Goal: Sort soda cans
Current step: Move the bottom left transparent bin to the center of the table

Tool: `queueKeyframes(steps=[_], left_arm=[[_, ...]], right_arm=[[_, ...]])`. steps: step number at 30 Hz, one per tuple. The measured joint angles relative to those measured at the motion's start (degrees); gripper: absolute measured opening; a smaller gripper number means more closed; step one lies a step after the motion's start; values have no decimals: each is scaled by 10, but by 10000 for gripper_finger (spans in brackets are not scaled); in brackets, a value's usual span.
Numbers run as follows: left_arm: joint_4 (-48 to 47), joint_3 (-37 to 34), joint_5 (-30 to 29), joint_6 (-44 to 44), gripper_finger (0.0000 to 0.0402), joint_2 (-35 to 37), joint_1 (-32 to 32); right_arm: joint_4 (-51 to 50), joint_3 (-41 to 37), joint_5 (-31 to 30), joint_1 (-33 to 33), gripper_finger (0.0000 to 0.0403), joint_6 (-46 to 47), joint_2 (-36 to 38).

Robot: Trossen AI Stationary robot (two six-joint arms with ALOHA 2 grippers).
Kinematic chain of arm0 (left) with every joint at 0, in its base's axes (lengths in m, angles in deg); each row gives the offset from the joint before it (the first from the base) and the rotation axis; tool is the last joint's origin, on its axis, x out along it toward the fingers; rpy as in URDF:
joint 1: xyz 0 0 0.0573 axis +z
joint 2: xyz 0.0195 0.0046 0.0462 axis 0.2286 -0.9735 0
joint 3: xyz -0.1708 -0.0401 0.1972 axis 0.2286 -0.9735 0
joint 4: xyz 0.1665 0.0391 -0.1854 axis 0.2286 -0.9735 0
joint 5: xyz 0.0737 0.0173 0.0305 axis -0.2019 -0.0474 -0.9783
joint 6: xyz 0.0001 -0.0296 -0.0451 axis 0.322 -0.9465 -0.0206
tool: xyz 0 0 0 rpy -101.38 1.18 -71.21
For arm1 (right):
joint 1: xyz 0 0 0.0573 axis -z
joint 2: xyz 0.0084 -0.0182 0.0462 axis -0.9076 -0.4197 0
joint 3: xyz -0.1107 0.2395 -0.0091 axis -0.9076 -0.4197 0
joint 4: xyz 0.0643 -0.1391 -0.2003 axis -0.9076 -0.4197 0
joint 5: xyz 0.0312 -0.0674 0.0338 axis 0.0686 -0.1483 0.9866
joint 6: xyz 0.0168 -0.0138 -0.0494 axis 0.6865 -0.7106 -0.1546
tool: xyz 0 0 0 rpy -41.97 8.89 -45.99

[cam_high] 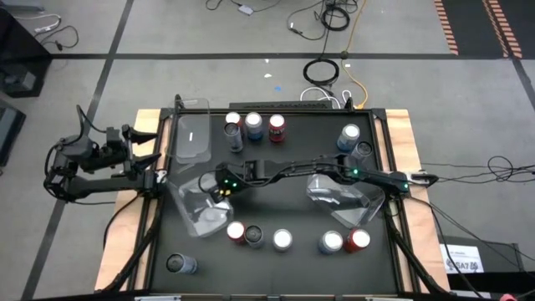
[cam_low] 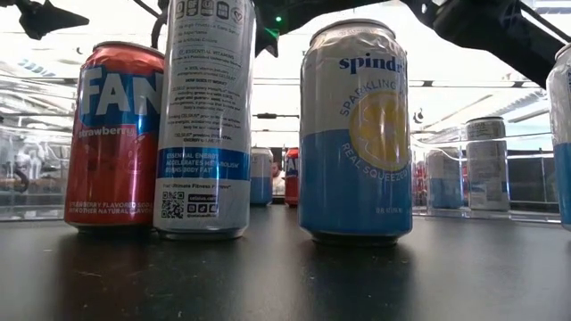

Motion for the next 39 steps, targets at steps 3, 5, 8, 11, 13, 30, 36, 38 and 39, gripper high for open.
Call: queueKeyframes(steps=[3,5,8,11,13,30,36,38,39], left_arm=[[0,0,0,0,389,0,0],[0,0,0,0,389,0,0],[0,0,0,0,389,0,0],[0,0,0,0,389,0,0],[0,0,0,0,389,0,0],[-3,1,2,-14,389,-35,0],[-59,0,3,-18,389,-151,0],[-63,0,11,-35,389,-191,0],[-60,0,16,-43,389,-210,0]], right_arm=[[-15,0,-3,3,39,0,9],[-17,0,-4,5,35,0,14],[-28,0,-7,6,28,-4,18],[-42,0,-5,8,21,-5,20],[-40,0,-4,8,17,-7,21],[-137,0,-70,-8,15,-118,106],[-270,0,-183,-38,15,-105,126],[-305,0,-186,-45,15,-102,128],[-317,0,-190,-48,14,-102,128]])
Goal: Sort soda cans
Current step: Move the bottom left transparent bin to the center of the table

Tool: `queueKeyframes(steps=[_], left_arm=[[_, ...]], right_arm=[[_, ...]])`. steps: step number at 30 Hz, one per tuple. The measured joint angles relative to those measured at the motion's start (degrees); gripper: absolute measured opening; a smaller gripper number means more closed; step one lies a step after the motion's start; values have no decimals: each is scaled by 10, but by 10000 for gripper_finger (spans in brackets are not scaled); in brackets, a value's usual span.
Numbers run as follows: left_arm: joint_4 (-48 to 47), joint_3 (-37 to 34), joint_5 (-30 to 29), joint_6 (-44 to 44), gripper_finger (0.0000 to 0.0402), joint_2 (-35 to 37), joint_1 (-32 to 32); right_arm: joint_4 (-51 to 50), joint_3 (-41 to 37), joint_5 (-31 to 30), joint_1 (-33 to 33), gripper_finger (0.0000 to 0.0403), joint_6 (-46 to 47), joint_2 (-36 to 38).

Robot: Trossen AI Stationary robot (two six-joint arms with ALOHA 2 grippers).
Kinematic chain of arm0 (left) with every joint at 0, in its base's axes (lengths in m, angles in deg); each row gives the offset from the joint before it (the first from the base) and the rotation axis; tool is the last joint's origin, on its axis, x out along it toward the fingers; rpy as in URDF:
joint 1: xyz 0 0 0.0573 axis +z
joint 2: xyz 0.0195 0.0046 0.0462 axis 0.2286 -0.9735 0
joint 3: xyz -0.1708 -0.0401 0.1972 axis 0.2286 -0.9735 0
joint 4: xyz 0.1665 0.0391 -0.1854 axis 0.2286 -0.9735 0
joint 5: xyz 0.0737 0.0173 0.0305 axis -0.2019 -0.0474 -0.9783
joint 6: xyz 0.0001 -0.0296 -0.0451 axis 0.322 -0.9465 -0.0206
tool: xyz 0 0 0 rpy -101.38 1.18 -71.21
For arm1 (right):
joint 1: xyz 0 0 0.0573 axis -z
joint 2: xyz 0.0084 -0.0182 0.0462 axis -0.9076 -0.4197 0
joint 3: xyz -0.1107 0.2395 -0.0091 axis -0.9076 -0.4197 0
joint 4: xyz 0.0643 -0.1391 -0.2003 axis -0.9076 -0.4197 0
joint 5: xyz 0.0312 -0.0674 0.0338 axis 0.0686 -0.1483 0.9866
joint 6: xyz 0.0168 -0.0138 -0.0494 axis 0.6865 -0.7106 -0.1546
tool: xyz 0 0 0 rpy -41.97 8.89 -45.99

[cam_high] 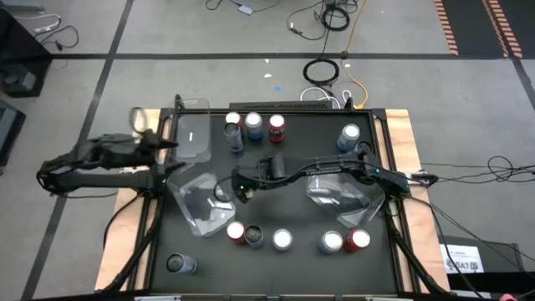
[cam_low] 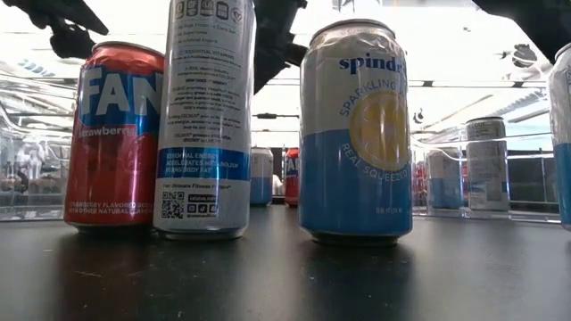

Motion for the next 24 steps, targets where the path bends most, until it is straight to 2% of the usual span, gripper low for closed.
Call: queueKeyframes(steps=[4,7,10,14,18,20,22,24], left_arm=[[22,0,12,13,389,-63,0],[41,0,16,15,389,-98,0],[55,0,16,14,389,-120,0],[66,0,16,13,389,-138,0],[84,0,16,12,389,-149,0],[92,0,16,12,389,-152,0],[103,0,16,-27,389,-157,0],[109,0,12,-116,389,-165,1]], right_arm=[[-46,0,-49,-15,2,-2,7],[-83,-3,-62,-21,1,-10,17],[-75,-51,-71,-24,0,-26,48],[20,-215,-60,-27,0,-33,143],[163,-421,5,-28,0,-41,291],[226,-508,16,-28,0,-48,373],[270,-582,25,-28,0,-52,454],[294,-639,26,-28,0,-52,528]])
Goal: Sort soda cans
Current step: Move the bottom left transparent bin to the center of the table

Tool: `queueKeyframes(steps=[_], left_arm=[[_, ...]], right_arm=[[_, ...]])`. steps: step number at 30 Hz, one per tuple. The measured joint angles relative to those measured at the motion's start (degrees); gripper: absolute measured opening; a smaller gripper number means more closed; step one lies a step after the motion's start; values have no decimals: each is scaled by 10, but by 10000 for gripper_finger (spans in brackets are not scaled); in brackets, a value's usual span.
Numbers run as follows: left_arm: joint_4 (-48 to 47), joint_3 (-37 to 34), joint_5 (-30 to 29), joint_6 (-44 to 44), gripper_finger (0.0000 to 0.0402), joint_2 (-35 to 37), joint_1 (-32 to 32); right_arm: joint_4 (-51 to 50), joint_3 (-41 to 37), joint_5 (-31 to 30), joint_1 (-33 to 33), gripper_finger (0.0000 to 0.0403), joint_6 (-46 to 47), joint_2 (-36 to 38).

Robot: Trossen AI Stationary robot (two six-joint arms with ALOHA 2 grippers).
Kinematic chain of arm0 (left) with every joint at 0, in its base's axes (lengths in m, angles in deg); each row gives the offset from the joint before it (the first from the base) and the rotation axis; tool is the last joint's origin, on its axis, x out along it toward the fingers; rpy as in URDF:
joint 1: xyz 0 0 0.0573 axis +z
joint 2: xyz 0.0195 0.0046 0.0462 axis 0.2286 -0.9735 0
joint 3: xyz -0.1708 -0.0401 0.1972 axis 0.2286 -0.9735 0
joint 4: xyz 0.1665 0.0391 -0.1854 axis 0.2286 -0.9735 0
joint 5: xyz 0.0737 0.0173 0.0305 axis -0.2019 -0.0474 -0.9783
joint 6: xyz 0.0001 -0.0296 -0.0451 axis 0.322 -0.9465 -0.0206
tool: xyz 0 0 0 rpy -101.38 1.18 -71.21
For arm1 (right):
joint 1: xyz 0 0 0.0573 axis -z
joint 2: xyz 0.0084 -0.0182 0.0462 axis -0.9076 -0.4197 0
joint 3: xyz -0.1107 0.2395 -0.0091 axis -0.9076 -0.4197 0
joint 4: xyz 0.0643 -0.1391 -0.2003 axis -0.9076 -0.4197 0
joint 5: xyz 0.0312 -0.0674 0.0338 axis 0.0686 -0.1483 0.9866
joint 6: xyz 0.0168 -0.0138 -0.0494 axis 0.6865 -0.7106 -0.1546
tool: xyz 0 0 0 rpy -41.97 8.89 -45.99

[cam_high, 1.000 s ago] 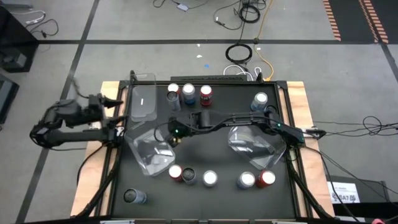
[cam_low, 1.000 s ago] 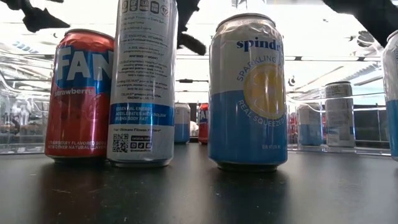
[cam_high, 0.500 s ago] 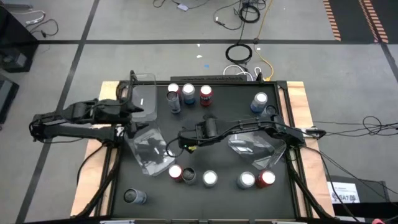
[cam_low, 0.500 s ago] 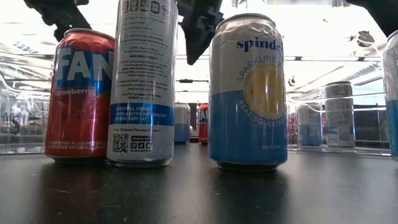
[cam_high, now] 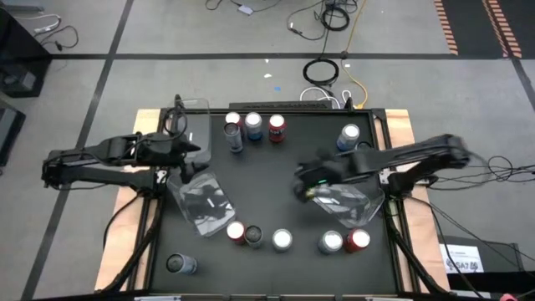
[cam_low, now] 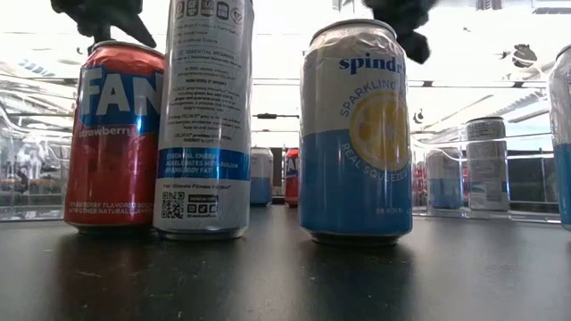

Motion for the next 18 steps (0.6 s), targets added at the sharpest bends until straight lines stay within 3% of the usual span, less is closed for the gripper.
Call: queueKeyframes(steps=[4,9,18], left_arm=[[-24,0,-2,-163,389,-24,0],[-63,0,43,-274,389,-63,0],[-184,63,59,-385,389,-147,-31]], right_arm=[[4,-79,0,0,0,11,124],[14,-140,0,0,0,6,227],[11,-165,2,0,0,-49,279]])
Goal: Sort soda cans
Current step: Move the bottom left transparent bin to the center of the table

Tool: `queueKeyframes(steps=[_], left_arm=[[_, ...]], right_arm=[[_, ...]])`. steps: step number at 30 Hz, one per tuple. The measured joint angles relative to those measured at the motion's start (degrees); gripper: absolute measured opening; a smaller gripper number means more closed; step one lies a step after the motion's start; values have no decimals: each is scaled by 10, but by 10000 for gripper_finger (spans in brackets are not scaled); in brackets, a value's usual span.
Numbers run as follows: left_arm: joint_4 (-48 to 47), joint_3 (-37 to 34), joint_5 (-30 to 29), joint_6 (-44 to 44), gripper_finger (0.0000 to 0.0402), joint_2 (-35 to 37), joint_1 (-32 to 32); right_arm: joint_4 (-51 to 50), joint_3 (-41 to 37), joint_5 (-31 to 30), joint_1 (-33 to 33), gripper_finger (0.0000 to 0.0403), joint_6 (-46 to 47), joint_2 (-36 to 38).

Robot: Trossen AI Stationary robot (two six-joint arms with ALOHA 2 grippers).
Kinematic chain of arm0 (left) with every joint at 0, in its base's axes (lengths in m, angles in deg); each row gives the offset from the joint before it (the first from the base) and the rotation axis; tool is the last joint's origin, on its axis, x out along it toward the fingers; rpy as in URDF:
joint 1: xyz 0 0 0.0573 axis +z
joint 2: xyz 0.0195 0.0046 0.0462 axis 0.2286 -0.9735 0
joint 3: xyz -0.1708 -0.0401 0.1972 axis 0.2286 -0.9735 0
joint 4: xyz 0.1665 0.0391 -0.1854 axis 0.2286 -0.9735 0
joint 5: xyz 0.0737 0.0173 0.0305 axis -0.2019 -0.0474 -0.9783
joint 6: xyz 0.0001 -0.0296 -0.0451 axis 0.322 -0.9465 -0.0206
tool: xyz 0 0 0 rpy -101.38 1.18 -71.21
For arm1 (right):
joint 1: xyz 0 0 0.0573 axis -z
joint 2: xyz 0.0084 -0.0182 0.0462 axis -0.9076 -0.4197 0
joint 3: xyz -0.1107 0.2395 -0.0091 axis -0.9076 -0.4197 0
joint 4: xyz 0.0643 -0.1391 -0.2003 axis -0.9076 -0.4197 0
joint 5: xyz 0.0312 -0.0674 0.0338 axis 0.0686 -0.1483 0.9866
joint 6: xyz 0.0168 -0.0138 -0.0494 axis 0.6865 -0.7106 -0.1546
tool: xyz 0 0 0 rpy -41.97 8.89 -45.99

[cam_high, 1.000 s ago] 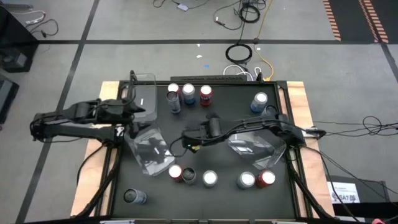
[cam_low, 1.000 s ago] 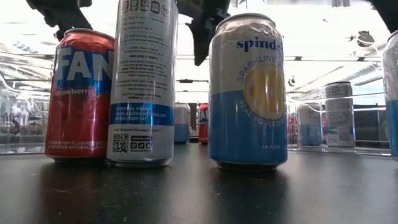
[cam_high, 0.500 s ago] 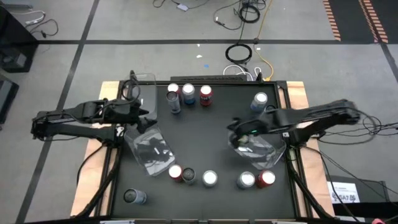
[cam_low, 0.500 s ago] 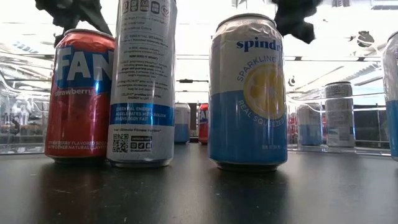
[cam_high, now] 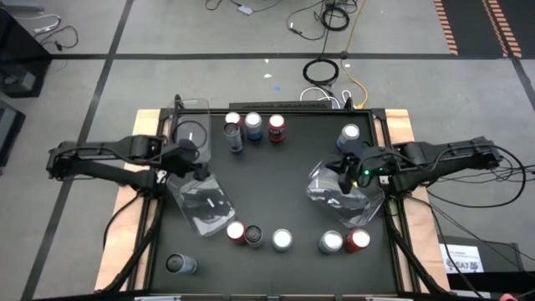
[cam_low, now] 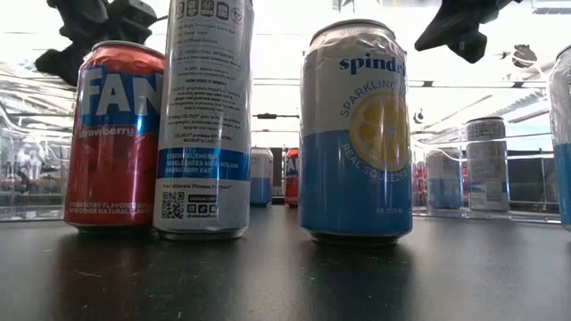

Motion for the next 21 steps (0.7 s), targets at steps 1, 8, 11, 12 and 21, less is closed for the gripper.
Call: queueKeyframes(steps=[1,8,11,12,21], left_arm=[[-13,12,-4,-9,389,-10,-7],[-84,74,-15,-143,389,-86,-65],[-96,76,-12,-211,389,-109,-84],[-95,74,-10,-228,389,-115,-88],[-70,61,-10,-207,389,-200,-89]], right_arm=[[0,0,5,0,0,-7,0],[-10,0,28,0,0,-26,0],[-18,0,28,0,0,-26,0],[-23,0,28,0,0,-26,0],[-27,0,28,0,0,-39,0]])
